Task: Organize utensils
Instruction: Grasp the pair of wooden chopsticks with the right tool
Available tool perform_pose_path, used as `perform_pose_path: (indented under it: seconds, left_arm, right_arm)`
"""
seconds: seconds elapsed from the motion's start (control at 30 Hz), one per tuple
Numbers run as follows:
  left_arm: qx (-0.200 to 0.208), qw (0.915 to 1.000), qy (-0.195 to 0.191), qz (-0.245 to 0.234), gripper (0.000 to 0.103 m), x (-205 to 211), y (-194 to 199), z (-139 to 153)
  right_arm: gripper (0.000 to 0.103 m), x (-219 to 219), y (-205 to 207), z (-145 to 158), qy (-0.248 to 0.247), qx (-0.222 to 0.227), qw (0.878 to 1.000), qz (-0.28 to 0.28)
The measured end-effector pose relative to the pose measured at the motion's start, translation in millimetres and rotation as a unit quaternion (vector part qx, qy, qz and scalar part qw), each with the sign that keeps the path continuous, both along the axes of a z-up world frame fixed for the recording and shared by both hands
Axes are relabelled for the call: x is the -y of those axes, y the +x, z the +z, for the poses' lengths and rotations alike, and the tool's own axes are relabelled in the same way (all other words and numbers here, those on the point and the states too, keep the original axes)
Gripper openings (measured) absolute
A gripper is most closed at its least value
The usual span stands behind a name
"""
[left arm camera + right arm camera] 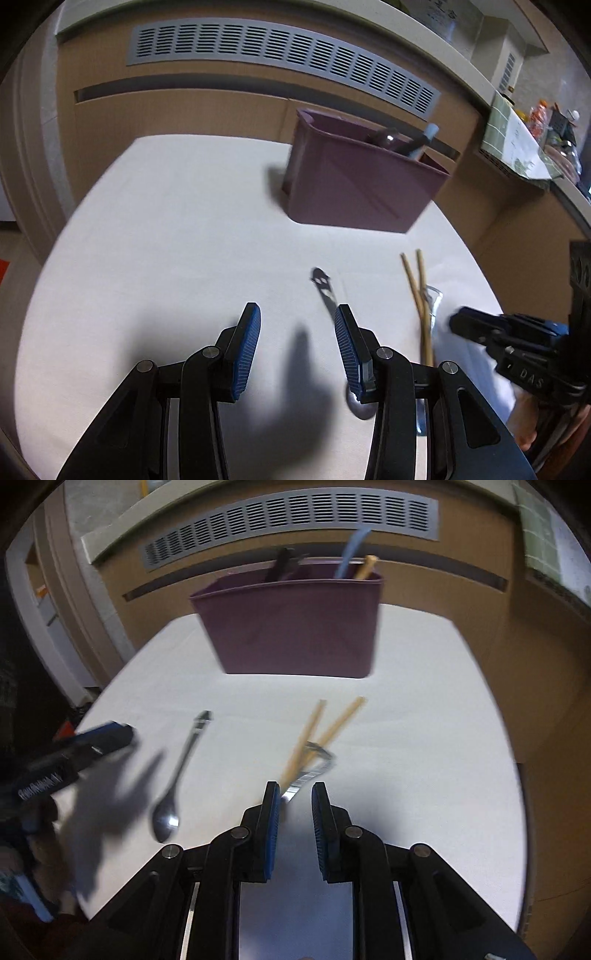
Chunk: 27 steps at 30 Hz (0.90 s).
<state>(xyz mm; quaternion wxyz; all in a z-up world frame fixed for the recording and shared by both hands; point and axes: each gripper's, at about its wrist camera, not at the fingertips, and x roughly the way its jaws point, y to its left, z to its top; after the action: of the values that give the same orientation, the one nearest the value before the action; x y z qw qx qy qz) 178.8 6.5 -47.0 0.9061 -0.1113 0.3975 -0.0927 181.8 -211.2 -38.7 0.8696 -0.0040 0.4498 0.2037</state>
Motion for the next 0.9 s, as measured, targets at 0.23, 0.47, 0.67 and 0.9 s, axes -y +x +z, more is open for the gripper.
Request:
perform_pose_path:
  seconds: [0.23, 0.47, 0.67, 0.9]
  left_arm:
    - [-0.003, 1.0, -0.005, -0.004, 0.043, -3.7, -2.9, 1.0]
    - [-0.024, 0.9996, -0.017, 0.004, 0.043, -9.6, 0.9, -7.1]
    - [-0.035, 0.9992, -0.004, -0.015, 0.043, 1.7, 0.4, -10.4]
    - [-0.035, 0.9984, 0.011, -0.042, 0.043, 11.6, -4.6, -8.7]
  right_arm:
    - [0.017, -37.4, -6.7, -17.9, -0.009, -0.032, 0.996, 0.078]
    - [0.013, 16.4, -9.2, -22.8, -0.076, -0.023, 0.997, 0.002]
    - [0.013, 46.0, -9.8, -18.0, -0.075, -0.011, 0.996, -0.04]
    - [0.013, 49.6, 2.6, -3.0, -0.056, 0.017, 0.998, -0.019]
